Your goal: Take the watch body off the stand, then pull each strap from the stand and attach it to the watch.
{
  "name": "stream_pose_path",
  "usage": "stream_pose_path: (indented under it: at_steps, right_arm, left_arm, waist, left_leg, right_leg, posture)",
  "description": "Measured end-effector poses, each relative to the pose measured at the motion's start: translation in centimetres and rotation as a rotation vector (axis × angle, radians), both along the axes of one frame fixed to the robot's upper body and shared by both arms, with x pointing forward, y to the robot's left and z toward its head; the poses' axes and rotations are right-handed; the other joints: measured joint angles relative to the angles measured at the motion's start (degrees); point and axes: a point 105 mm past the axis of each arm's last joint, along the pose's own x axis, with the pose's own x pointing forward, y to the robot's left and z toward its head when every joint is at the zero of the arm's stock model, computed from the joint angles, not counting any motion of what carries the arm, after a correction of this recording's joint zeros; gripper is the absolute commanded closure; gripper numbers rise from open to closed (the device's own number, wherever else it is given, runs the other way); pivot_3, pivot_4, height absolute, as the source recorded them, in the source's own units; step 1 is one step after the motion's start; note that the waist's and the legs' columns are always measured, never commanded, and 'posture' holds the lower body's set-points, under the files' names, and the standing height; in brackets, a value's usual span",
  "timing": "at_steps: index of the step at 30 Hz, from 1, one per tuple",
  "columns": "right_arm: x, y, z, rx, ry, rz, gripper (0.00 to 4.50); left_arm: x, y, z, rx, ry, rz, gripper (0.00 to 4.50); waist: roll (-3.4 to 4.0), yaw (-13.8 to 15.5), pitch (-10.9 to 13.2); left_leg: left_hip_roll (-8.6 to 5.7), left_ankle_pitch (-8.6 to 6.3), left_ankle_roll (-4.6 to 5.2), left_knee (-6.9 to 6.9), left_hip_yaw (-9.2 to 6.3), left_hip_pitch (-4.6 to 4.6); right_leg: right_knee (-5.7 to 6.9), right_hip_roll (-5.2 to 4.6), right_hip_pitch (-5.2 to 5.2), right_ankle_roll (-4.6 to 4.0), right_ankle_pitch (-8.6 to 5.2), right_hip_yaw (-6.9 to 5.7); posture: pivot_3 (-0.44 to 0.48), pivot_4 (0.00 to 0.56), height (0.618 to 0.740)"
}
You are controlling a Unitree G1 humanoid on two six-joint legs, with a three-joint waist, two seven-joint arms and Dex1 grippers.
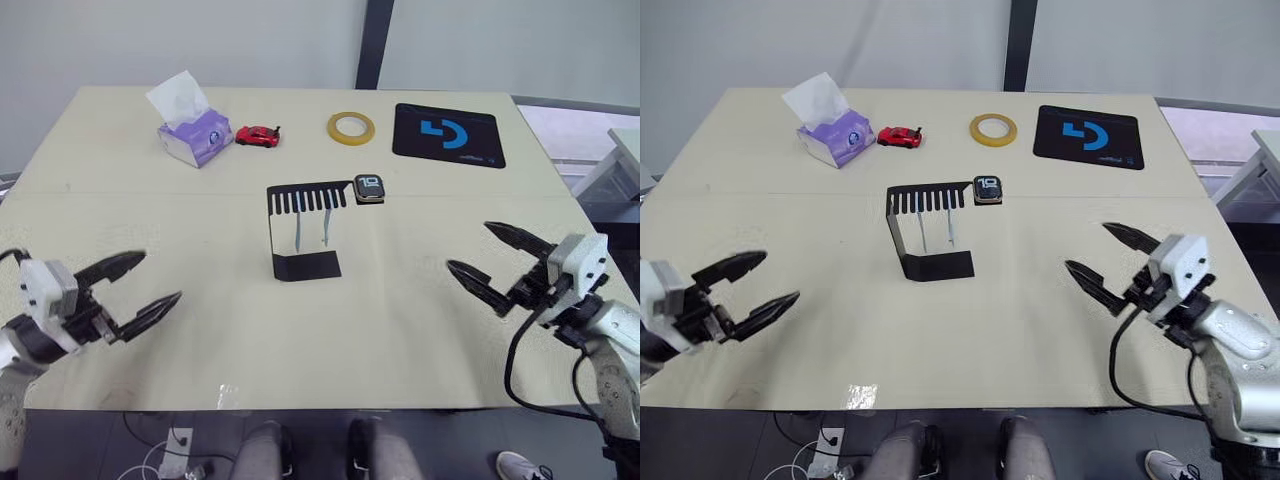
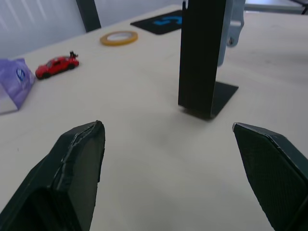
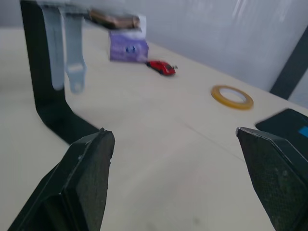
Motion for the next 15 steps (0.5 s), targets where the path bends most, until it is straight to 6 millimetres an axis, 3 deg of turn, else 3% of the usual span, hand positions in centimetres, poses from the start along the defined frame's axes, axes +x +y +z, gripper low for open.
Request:
stream_pose_path:
  at_steps: [8,15]
  right_arm:
    - [-0.3,7.0,4.6,0.194,-0.049,-0.007,0.17]
    - [-0.1,9.5,4.5,0.207,0.029,-0.075,0.17]
  left_arm:
    - [-0.5,-5.5,2.0,0.041,-0.079,-0.201,0.0]
    - [-0.6,-6.7,1.4,0.015,-0.021,-0.235,0.0]
  waist:
    - [0.01,-0.8,0.0]
    - [0.01,-1.2,0.0]
  left_leg:
    - [-0.01,-0.01,-0.05,-0.01,0.02,-0.05]
    - [-0.02,0.01,-0.04,0.0,0.04,-0.07]
  right_leg:
    - [0.11,0.04,-0.07,-0.05,-0.03,0.03]
    - [0.25,0.15,-0.1,-0.05,-0.03,0.02]
  posture:
    - [0.0,0.15,0.74]
    - [0.0,0.15,0.74]
